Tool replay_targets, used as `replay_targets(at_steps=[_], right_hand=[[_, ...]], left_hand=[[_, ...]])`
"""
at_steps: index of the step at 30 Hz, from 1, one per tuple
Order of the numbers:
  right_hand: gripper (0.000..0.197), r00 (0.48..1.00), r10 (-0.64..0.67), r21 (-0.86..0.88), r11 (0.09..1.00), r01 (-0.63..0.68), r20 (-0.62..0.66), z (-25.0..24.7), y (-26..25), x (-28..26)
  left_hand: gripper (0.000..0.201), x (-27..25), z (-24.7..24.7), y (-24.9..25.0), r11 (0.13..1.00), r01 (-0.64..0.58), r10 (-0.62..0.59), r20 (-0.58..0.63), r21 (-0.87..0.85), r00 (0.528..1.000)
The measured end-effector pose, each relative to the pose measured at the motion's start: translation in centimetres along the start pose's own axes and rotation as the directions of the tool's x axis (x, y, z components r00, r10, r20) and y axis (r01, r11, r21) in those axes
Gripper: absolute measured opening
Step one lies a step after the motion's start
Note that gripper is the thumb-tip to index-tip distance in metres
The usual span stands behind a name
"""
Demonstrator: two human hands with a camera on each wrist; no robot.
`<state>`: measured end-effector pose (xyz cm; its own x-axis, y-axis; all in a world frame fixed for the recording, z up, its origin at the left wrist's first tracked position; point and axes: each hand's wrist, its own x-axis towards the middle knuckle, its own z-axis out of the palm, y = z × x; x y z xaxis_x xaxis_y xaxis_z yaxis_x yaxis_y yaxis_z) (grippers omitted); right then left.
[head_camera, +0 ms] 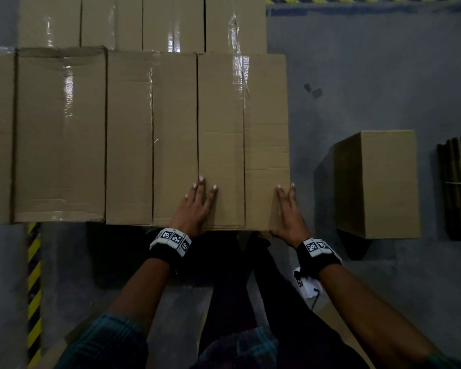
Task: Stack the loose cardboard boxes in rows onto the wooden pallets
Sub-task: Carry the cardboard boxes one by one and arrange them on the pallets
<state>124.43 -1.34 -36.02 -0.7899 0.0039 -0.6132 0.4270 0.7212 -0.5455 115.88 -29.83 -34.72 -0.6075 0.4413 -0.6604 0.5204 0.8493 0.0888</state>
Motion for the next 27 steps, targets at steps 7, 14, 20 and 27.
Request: replay_targets(at_steps=[7, 14, 20, 27], right_hand=[[0.140, 1.000, -0.001, -0.039, 0.999, 0.001, 0.006, -0.1, -0.2, 0.6], [0.140, 0.998, 0.041, -0.045, 0.998, -0.038, 0.048, 0.0, -0.1, 0.5], [0.129, 0.998, 0.064, 0.061, 0.996, -0.063, -0.009, -1.9, -1.7, -2.9], [0.089, 0.869, 0.145, 0.430, 0.899, 0.085, -0.474, -7.7, -5.0, -10.5]], left_hand=[[0.100, -0.3, -0.5, -0.1, 0.998, -0.034, 0.035, -0.017, 0.054, 0.999], [0.090, -0.6, -0.9, 0.2, 0.997, -0.030, 0.030, -0.004, 0.075, 1.000], [0.102, -1.7, -3.3, 1.6, 0.999, -0.026, 0.027, 0.056, -0.019, 0.998], [0.052, -3.7, -8.4, 7.2, 0.907, -0.275, 0.119, -0.432, -0.319, 0.894]])
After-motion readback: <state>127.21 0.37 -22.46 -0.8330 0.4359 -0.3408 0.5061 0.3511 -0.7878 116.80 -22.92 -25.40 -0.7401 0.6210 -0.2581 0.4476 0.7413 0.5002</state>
